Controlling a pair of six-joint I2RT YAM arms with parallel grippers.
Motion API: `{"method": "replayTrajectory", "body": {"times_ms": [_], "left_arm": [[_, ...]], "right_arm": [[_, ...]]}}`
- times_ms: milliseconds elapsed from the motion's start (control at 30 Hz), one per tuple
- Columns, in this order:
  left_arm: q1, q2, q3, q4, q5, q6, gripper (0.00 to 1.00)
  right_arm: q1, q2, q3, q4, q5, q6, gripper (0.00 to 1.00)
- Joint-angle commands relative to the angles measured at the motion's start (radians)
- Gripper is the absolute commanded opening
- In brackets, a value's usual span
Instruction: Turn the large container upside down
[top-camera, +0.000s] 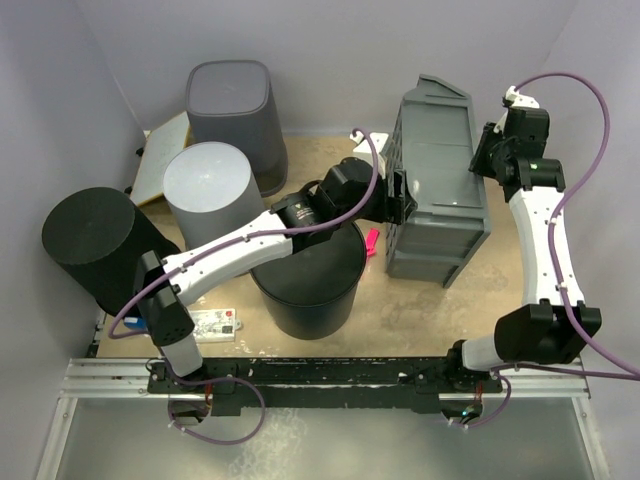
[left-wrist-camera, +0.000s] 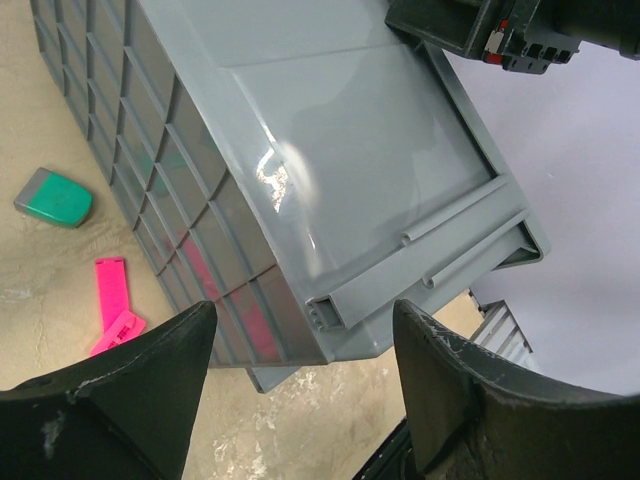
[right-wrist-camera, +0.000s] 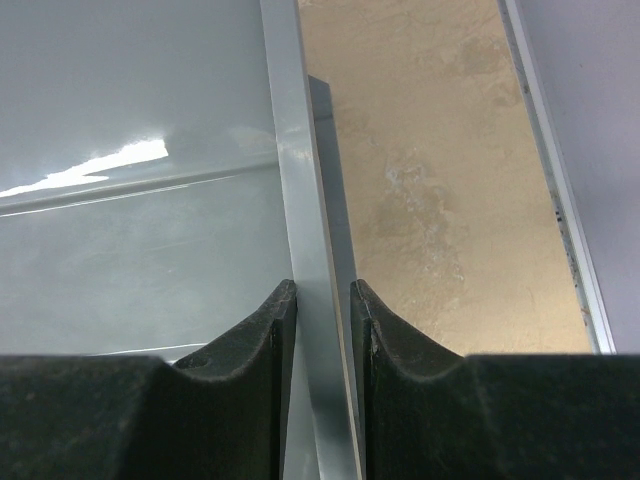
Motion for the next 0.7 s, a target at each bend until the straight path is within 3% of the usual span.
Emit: {"method": "replayTrajectory", "body": {"times_ms": [0,433,667], "left_arm": [[0.013,0.026,0.050,0.055,0.029,-0.006,0.67],[0.075,0.103,0.067,0.167,0.118,-0.117,0.51],[0.092,0.158,0.109,0.198,0.154,-0.147,0.41]], "right_arm": [[0.006,-0.044,-0.016,0.028,0.032,-0.006,0.30],[0.006,-0.051,-0.045,0.036,-0.022,0.032,0.17],[0.006,-0.064,-0.063,0.048,-0.006,0.045,0.00]]}}
